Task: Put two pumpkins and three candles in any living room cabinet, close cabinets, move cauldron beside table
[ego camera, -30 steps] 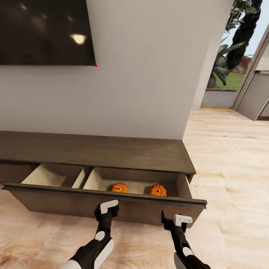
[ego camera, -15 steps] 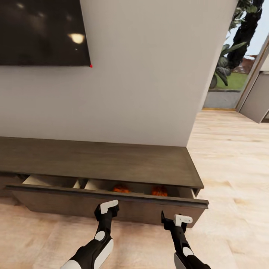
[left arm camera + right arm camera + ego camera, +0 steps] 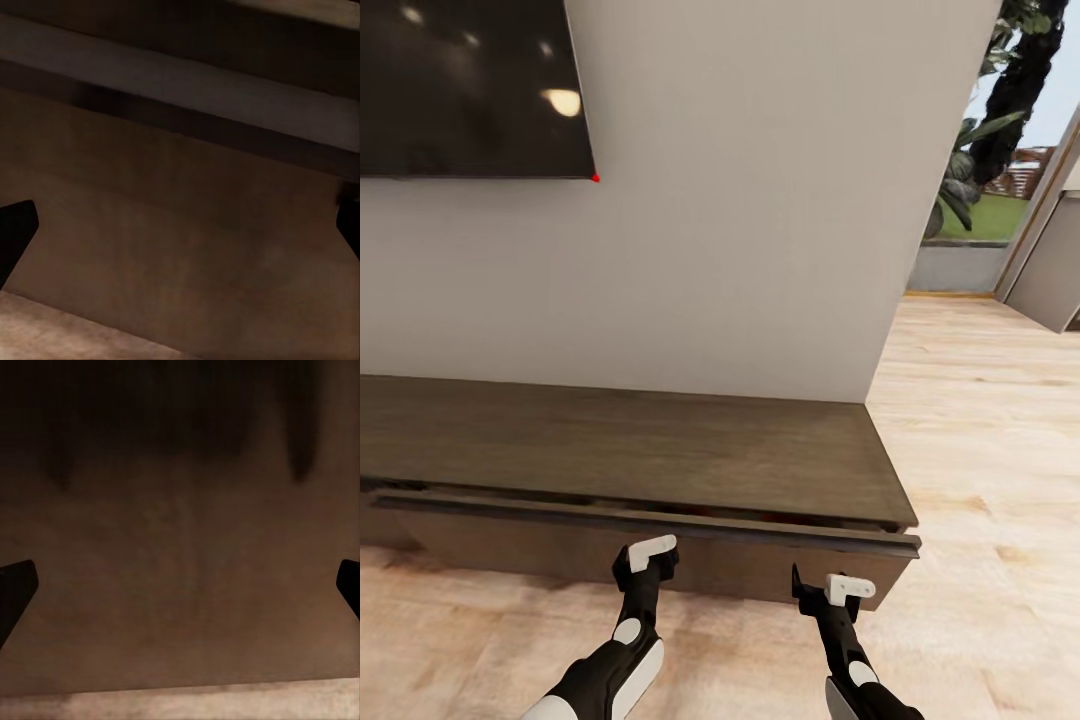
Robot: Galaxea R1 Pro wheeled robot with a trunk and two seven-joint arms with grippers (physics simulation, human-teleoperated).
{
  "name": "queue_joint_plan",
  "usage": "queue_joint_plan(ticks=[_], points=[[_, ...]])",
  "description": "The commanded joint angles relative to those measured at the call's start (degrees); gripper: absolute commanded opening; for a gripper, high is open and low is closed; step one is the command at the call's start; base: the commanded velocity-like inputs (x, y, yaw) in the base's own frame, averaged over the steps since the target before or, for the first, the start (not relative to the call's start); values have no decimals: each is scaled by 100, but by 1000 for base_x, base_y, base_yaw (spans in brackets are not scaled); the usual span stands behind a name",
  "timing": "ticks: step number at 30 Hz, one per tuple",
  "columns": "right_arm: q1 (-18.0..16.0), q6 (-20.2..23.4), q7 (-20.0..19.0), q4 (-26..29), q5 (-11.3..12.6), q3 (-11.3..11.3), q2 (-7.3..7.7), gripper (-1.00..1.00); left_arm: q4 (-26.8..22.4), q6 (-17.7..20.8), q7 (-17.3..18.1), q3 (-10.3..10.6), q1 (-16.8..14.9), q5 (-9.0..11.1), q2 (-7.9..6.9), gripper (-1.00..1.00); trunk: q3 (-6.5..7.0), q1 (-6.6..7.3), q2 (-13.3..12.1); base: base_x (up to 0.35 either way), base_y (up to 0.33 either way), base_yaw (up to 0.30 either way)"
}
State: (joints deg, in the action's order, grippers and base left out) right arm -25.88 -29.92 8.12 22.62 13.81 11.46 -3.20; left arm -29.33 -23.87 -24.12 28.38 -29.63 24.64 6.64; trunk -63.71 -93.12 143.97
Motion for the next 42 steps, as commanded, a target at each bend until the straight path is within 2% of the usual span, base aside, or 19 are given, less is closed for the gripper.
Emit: queue_joint_plan(ticks=[1,27,36,39,42], points=[[-4,-22,31,-3,52,49,4,100,4,-31,-40,45,-8,50,-7,100,-4,1,2,88,0,0],[-4,-22,31,-3,52,49,4,100,-1,-37,-40,45,-8,50,-5,100,-4,1,2,47,0,0],[-4,-12,30,-8,52,49,4,100,0,-39,-32,52,-7,49,-10,100,-4,1,2,-206,0,0],[-4,158,25,-11,52,41,4,100,0,-36,-6,53,-7,49,-13,100,-4,1,2,-328,0,0],[-4,620,26,14,58,18,4,100,-1,-27,31,54,-10,54,-20,100,-4,1,2,-331,0,0]])
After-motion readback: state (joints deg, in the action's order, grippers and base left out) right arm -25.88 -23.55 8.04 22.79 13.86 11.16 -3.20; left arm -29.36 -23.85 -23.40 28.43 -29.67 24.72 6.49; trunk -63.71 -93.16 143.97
